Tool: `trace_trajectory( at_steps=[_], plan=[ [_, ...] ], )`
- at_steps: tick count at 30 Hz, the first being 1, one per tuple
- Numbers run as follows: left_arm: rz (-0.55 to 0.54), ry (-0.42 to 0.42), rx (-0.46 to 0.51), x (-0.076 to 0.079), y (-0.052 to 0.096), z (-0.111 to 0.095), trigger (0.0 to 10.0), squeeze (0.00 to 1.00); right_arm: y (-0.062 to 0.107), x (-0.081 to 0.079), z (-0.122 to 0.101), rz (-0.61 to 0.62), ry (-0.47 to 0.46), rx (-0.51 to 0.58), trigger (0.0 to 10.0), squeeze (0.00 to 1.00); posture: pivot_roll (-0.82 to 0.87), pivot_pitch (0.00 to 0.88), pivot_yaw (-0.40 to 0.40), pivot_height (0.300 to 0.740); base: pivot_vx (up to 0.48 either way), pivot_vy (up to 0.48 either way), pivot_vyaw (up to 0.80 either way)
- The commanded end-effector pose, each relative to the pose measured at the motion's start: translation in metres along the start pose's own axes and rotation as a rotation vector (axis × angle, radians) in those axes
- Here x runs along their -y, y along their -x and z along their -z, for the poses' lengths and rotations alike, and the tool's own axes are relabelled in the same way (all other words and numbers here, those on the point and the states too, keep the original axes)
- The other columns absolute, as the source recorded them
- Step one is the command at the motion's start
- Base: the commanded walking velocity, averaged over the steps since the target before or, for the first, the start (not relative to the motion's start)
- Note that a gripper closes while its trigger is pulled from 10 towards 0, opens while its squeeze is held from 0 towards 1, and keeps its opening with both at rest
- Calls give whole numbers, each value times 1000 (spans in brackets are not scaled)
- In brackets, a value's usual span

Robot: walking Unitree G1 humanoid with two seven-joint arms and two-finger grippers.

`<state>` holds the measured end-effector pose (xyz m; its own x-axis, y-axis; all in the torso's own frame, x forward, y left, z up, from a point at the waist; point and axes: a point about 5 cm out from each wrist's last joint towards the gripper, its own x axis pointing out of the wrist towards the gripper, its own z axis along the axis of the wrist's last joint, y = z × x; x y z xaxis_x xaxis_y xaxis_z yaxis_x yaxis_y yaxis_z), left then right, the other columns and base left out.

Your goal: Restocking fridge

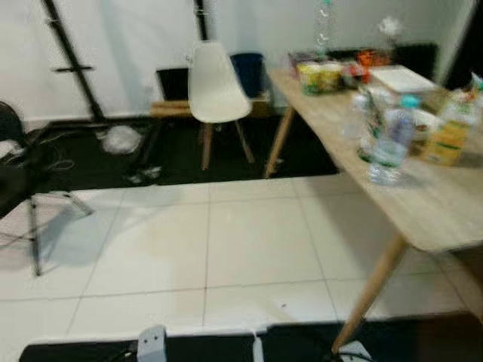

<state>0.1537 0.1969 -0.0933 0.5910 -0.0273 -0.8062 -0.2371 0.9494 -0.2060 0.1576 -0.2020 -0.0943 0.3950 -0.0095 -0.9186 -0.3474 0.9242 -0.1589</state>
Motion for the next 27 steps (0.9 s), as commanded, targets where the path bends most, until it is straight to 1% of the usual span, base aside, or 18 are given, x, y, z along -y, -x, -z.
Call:
trace_trajectory(
  at_steps=[1,9,16,19,21,27],
  plan=[
    [-6,-8,-14,-2,1,2,10000,0,0,-7,7,-19,-7,-17,10000,0,-84,0,47,740,266,0,0],
    [-4,-10,-15,-2,1,2,10000,0,3,6,23,-1,-11,-38,10000,0,-84,0,46,740,267,0,0],
    [-2,-15,-15,-1,1,2,10000,0,4,6,26,0,-5,-46,10000,0,-83,0,44,740,271,0,0],
    [-2,-17,-14,-1,0,2,10000,0,4,5,27,-6,16,-54,10000,0,-83,0,44,740,270,0,0],
    [-1,-19,-15,-1,1,2,10000,0,3,2,26,-9,9,-54,10000,0,-83,0,45,740,270,0,-788],
    [1,-23,-15,-1,0,2,10000,0,1,-2,12,-14,13,-34,10000,0,-83,0,45,740,265,0,-788]
  ],
)
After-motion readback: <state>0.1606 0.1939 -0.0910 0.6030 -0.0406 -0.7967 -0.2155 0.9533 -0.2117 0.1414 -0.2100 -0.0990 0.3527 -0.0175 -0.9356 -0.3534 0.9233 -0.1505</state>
